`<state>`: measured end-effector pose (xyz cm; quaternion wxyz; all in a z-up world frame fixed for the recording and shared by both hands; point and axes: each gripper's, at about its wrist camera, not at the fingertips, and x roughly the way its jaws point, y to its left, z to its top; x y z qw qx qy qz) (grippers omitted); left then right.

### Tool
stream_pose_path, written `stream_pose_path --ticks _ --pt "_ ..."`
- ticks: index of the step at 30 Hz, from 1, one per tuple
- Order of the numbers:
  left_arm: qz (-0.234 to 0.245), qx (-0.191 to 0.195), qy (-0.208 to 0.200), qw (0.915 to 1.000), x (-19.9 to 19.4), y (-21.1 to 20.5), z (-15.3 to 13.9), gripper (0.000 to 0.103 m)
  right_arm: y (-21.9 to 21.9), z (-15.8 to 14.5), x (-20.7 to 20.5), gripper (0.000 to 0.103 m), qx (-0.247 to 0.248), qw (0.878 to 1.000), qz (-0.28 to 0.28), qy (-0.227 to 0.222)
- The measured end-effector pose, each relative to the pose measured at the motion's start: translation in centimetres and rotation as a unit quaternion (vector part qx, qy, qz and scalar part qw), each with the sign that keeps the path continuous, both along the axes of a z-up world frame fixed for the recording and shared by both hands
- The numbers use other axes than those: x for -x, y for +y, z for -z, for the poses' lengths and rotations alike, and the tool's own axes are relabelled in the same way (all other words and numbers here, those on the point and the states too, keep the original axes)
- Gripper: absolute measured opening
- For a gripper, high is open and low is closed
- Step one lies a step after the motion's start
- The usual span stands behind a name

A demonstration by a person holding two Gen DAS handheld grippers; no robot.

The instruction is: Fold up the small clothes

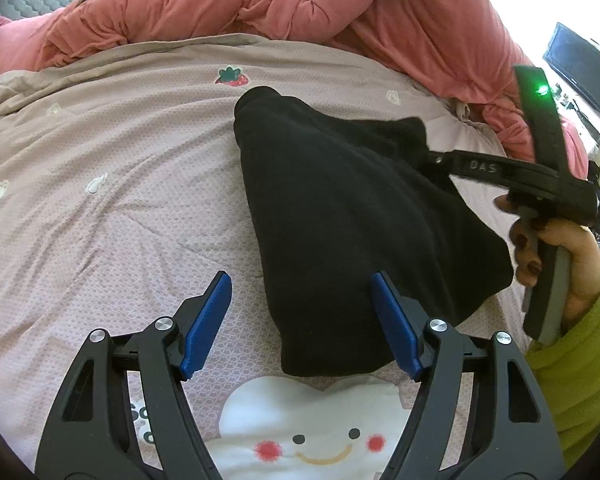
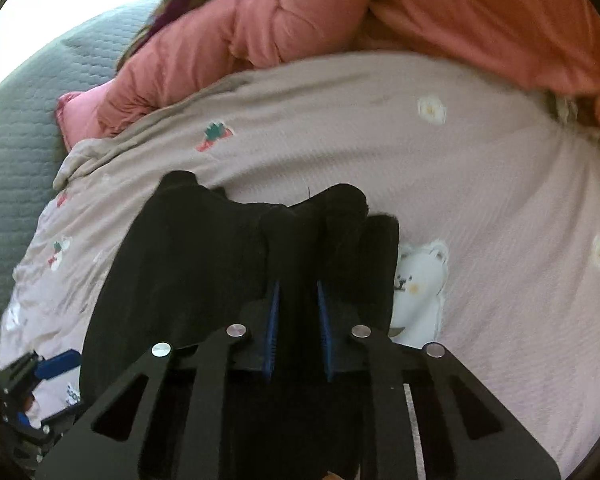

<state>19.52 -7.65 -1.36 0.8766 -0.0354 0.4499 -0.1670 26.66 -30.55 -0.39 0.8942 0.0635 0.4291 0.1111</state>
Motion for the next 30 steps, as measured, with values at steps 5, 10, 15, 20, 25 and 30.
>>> stream_pose_path --ticks 5,10,15,20,25,30 --pt "0.01 0.003 0.002 0.9999 0.2 -0.4 0.2 0.064 -1.3 -1.8 0.7 0.014 0.011 0.999 0.009 -0.032" --pt "0.01 -0.001 0.008 0.9999 0.1 -0.8 0.8 0.064 -1.1 2.5 -0.3 0.017 0.043 0.999 0.02 0.007" --pt "0.009 0.003 0.012 0.9999 0.1 -0.7 1.0 0.066 -0.4 2.5 0.7 0.031 0.095 0.995 0.033 -0.017" --pt "0.007 0.008 0.015 0.9998 -0.1 -0.6 1.0 0.066 -0.5 0.0 3.5 0.039 0.11 0.992 0.036 -0.04" --pt "0.007 0.007 0.015 0.9998 0.5 -0.4 0.8 0.066 0.3 -2.3 7.8 0.042 0.072 0.994 0.004 -0.078" --pt "0.007 0.004 0.014 0.9999 0.9 -0.4 0.8 0.066 1.9 -1.9 10.2 0.027 0.048 0.996 -0.038 -0.065"
